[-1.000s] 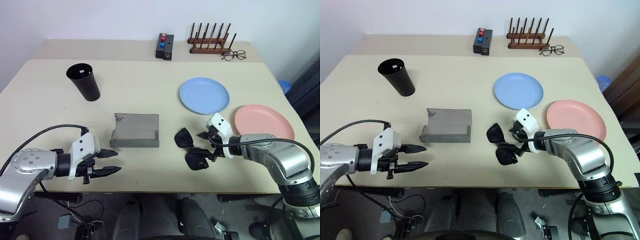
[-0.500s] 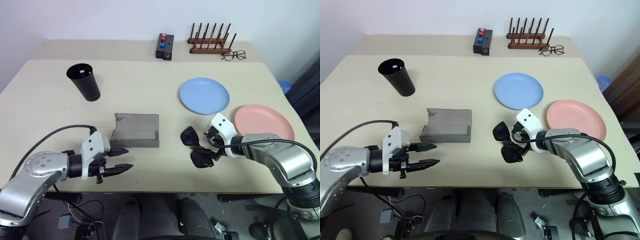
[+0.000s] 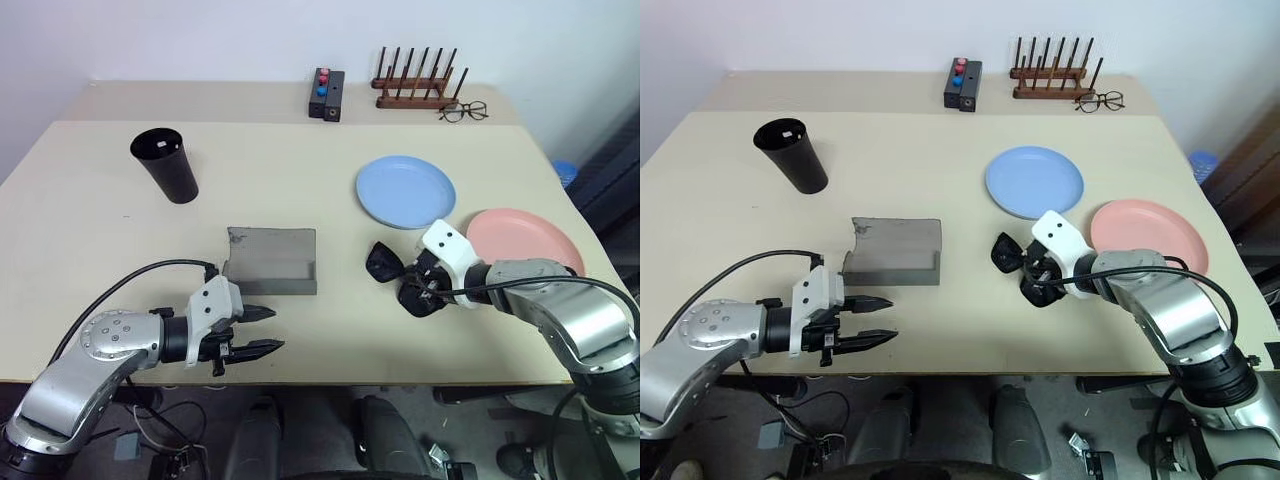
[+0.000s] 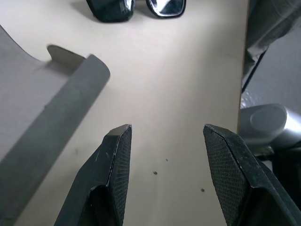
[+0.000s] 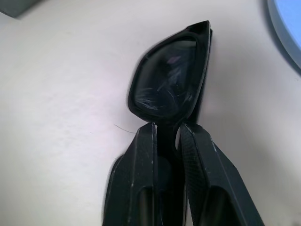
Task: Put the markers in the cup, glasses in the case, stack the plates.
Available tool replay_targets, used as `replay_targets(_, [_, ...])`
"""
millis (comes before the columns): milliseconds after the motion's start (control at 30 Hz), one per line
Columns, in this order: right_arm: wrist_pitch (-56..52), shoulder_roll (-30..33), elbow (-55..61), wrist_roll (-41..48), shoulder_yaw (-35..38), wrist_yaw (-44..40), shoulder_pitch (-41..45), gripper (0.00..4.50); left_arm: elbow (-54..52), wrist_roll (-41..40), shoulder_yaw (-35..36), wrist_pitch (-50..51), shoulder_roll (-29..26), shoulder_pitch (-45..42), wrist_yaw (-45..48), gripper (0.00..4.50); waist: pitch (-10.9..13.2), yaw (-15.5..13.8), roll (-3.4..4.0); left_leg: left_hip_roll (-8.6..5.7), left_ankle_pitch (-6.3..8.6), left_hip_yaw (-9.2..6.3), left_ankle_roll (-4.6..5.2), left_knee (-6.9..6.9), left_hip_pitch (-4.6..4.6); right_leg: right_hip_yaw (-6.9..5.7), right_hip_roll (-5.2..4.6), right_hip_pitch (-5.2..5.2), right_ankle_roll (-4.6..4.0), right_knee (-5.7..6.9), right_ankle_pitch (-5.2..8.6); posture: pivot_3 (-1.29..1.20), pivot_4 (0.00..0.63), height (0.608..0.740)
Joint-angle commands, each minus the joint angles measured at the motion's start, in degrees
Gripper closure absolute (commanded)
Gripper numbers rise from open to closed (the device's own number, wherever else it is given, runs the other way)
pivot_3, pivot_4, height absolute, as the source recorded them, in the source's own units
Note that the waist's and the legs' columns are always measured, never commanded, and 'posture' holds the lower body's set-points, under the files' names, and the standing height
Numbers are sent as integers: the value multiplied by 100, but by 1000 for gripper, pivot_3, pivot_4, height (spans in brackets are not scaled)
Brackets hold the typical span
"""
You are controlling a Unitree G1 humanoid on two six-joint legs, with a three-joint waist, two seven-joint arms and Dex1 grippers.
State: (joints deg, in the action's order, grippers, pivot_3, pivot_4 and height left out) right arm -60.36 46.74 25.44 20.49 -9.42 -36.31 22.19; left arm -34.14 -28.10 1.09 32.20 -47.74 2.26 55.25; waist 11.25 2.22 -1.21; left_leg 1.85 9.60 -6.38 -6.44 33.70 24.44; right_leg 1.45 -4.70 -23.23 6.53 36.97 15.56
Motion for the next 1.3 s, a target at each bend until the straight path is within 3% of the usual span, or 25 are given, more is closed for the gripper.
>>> replay_targets(33, [535,209,134,-226,-261,-266,-43,3738,-134,-33,9,-80,27,-57,-43,2025,0,0,0,0,1,0,2,0,1,0,0,0,0,-1,0,0,150,740])
replay_targets(233, [1106,353,-31,-689,-596,-460,-6,3738,-152,-53,17,-63,58,-69,-102,2025,0,14,0,0,4,1,6,-1,2,0,0,-1,0,-3,0,0,150,740])
replay_targets(300, [1210,358,-54,-769,-603,-515,-13,4261,-174,-73,45,-47,68,-38,-131,2025,-1,17,-1,0,4,1,6,0,1,0,0,-1,0,-3,0,0,150,740])
replay_targets(367, [1293,354,-59,-823,-580,-563,17,4491,-174,-97,123,-26,69,1,-176,2025,-3,25,-4,1,4,1,5,0,-2,0,1,2,0,-3,0,0,150,740])
replay_targets(667, [1573,138,298,-574,-398,-1024,516,4491,371,-96,1006,-153,65,380,-429,2025,4,18,4,0,6,3,7,8,11,0,-2,-8,-5,-8,-3,0,150,740])
replay_targets(900, [1474,-808,77,-532,-949,-1138,1540,4491,979,82,1560,-550,-87,589,-260,2025,6,32,7,1,6,3,7,-2,10,0,0,-15,-4,-4,-3,0,150,740])
replay_targets(1000, [1325,-1619,-203,-356,-1314,-1203,2073,4491,1164,57,1858,-706,-155,752,-100,2025,7,33,8,1,6,3,7,-5,11,0,0,-15,-4,-5,-3,0,150,740])
replay_targets(1100, [1242,-2265,-785,-444,-1514,-1114,2509,4491,1285,124,1955,-821,-207,912,1,2025,8,46,11,3,5,3,7,-14,9,0,1,-22,-5,2,-4,0,150,740])
replay_targets(1300, [2051,-2904,-2441,-876,-2074,-1534,3209,4491,1346,208,2017,-956,-203,1108,52,2025,7,35,10,2,5,3,6,-19,9,-1,0,-21,-4,-1,-4,0,150,740])
